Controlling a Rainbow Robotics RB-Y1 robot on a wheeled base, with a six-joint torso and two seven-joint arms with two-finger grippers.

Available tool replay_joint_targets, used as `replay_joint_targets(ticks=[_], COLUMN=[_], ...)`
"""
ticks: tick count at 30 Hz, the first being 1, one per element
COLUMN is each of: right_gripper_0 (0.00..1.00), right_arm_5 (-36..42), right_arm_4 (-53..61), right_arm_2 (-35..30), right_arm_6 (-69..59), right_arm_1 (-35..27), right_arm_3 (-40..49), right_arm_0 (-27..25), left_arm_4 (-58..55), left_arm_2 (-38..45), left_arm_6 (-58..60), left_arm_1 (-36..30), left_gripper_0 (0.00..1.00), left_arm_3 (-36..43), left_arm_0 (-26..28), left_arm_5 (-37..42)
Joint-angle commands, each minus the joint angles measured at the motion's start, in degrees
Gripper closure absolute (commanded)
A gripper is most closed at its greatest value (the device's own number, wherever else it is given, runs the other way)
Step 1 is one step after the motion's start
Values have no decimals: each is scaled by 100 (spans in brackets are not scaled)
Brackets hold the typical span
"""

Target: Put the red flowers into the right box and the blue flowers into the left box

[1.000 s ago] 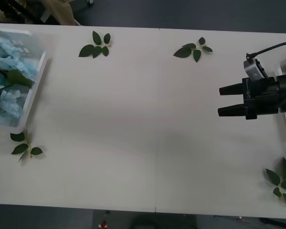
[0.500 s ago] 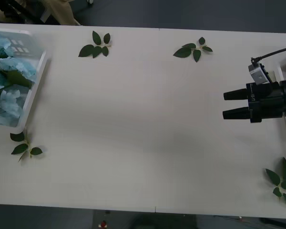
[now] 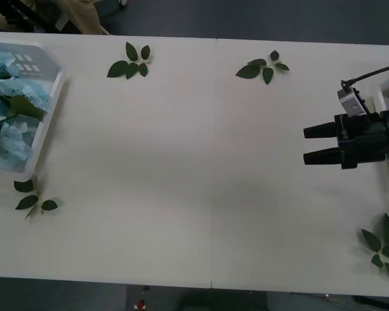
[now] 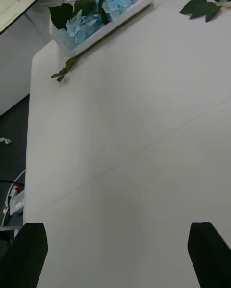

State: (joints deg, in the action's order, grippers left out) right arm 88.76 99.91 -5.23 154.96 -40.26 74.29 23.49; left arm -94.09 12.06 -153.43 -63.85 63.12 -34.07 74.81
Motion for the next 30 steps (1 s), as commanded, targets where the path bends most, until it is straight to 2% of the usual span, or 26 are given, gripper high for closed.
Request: replay_joint_targets(ticks=[1, 6, 9, 14, 19, 23, 30], right_gripper_0=[14, 14, 14, 14, 14, 14, 14], right_arm_5=[28, -51, -262, -1062, -1668, -1800, -1809], right_arm_4=[99, 284, 495, 1048, 1180, 1180, 1136], right_arm_2=[-22, 224, 575, 1516, 2061, 2228, 2280], right_arm_6=[4, 4, 4, 4, 4, 4, 4], right_arm_1=[-17, -9, -105, -545, -782, -800, -773], right_arm_3=[165, 349, 411, 745, 1070, 1114, 1114], right_arm_0=[129, 129, 129, 129, 129, 129, 129], left_arm_4=[338, 479, 532, 734, 708, 681, -75], left_arm_2=[-81, -55, -55, -55, -134, -213, -459], left_arm_6=[348, 674, 647, 595, 489, -47, -157], left_arm_1=[110, 1041, 1648, 2764, 3564, 3854, 3942], left_gripper_0=[11, 11, 11, 11, 11, 11, 11], left_arm_3=[754, 1106, 1475, 2354, 3022, 3391, 3399], left_arm_0=[32, 278, 638, 1297, 1842, 2045, 2027], left_arm_5=[-28, -511, -951, -1540, -1566, -1487, -625])
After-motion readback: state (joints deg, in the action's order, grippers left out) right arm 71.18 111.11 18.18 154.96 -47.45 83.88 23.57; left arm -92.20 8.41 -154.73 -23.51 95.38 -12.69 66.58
